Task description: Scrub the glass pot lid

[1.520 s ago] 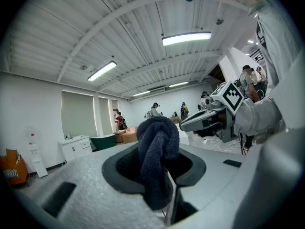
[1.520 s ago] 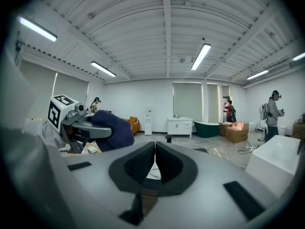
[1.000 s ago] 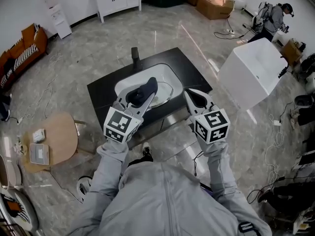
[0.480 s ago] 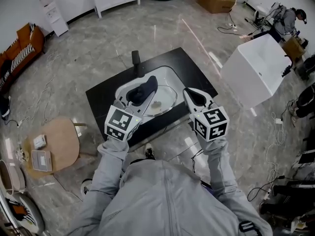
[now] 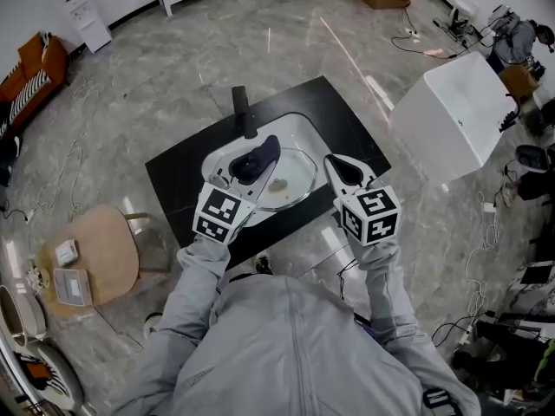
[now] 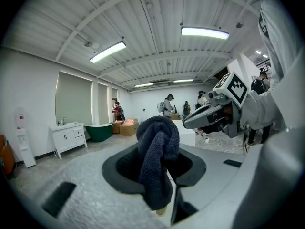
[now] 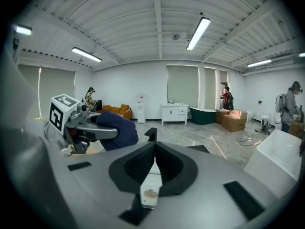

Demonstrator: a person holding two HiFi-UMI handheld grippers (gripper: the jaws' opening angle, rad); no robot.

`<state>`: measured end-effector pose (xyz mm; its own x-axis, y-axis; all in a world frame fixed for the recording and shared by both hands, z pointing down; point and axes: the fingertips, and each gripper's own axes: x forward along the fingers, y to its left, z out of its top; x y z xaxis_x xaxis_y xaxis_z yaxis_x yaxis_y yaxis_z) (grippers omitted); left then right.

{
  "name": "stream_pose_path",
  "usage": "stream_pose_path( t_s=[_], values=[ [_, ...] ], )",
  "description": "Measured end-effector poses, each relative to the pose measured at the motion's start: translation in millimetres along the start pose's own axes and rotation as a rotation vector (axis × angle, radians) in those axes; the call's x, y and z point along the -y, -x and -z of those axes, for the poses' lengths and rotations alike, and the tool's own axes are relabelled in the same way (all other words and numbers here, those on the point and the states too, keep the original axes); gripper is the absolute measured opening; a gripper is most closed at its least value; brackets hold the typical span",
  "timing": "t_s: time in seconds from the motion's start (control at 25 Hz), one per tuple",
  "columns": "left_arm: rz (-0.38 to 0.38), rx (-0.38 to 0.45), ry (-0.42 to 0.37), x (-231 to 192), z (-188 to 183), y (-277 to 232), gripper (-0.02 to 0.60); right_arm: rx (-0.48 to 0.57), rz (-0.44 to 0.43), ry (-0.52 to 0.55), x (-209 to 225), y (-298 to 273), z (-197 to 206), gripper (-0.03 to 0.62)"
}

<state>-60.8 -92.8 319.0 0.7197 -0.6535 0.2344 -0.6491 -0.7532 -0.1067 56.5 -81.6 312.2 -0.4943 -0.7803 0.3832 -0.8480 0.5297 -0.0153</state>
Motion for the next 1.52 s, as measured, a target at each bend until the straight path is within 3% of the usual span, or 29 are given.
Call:
stream_pose_path(
  t_s=[0.32,0.64,0.96,1.52],
  values=[
    [0.003,-0.076,0.008,-22.9,38.9,-18.3,0.13,-0.046,0.005,-0.025,10.6,-33.4,12.9,0.031],
    [0.016,-0.174,0.034,-14.8,91.9,-47.8,0.13,-0.127,-0.029,-0.06,34.0,-54.4,42.9,0.031],
    [-0.032,-0.329,0.135,-12.3,168.3,-81.6,0.13,-0.193,-0.089,-0.09,62.2,-88.5,68.8,0.031],
    [-0.066,-0.543,0.192,-32.1,262.0,-149.1,0.13,-0.288,-0.153,-0.129,86.9,-123.8,119.7,0.031]
  ],
)
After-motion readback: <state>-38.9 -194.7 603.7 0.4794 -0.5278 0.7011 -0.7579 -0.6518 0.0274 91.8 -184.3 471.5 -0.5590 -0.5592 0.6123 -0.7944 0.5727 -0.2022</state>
